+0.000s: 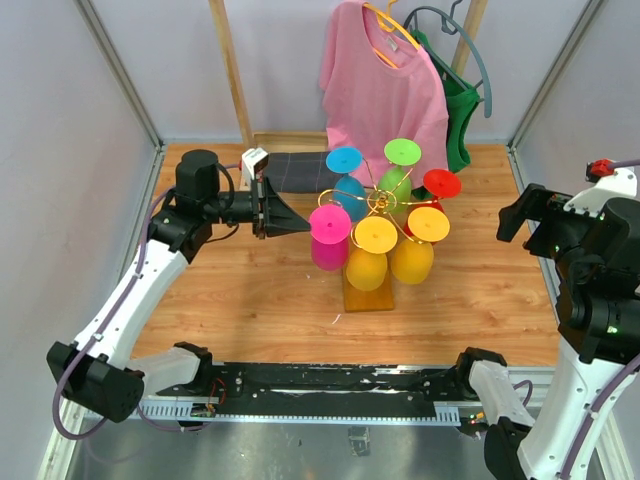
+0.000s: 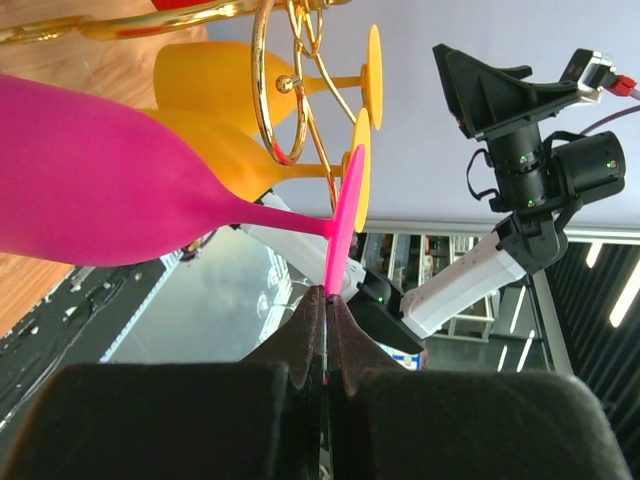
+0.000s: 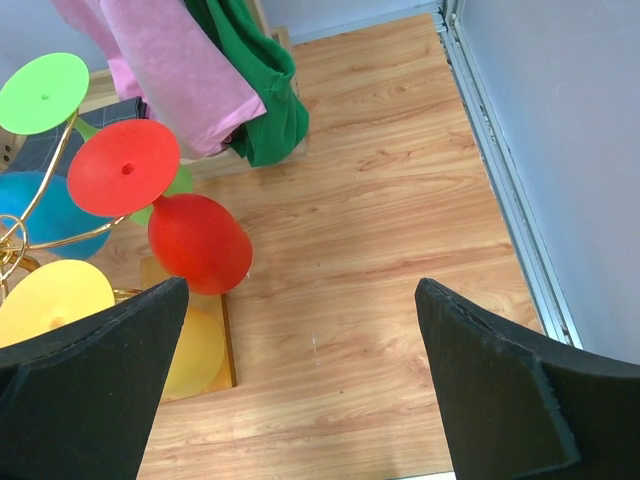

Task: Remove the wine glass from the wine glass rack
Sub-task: Pick up the wine glass from the wine rack.

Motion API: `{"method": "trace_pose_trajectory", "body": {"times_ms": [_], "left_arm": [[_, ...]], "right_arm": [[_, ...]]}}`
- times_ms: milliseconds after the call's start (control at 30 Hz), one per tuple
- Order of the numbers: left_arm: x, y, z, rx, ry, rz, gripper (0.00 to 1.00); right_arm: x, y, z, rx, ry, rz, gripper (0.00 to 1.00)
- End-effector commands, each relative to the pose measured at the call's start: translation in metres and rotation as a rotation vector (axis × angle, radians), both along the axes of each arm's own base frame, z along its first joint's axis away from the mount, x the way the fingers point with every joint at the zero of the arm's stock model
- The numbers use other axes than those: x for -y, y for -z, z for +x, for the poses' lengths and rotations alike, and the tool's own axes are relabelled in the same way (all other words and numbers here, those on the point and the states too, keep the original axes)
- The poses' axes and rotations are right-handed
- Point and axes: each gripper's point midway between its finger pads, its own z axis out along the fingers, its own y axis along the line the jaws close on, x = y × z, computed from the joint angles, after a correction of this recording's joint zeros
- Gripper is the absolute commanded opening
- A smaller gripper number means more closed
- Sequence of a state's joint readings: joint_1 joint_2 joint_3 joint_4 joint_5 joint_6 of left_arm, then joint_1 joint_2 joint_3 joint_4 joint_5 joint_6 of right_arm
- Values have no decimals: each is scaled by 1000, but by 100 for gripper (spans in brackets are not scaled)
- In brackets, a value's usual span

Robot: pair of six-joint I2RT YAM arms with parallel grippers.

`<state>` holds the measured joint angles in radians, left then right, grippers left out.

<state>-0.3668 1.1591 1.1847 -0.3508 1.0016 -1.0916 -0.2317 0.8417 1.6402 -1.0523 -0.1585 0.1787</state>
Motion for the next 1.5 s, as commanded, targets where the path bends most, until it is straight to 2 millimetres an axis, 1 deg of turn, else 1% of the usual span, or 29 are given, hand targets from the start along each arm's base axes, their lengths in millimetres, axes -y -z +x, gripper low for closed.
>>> {"method": "trace_pose_trajectory", "body": {"times_ms": [0,400,533,667,800,1033,1167,1300,1333,1467], "left_arm": [[-11,-7,-11,36,11,-11,0],[-30,-2,-8,20,-28,-9,0],[-34,-7,-5,29,-37,-18,0],[-40,-16,4,47,-60,-34,0],[-49,-23,13,65,-90,-43,0],[-61,-25,26,87,-130,-38,0],[-64,-27,30,113,-133,-29,0],[-68,-30,35,139,-143,-26,0],[-69,-31,37,149,-147,-22,0],[-75,-35,43,189,-164,-13,0]], "right_arm": [[-2,-7,0,6,-19,-1,98],[-6,-16,9,20,-48,15,98],[-10,-17,12,22,-67,29,99],[-13,-19,18,20,-85,49,99],[-16,-27,24,34,-105,60,99],[-25,-42,35,61,-152,107,99],[-39,-50,45,65,-212,144,99],[-60,-61,57,66,-276,125,99],[-67,-63,61,63,-292,109,98],[-106,-66,78,45,-389,74,98]]}}
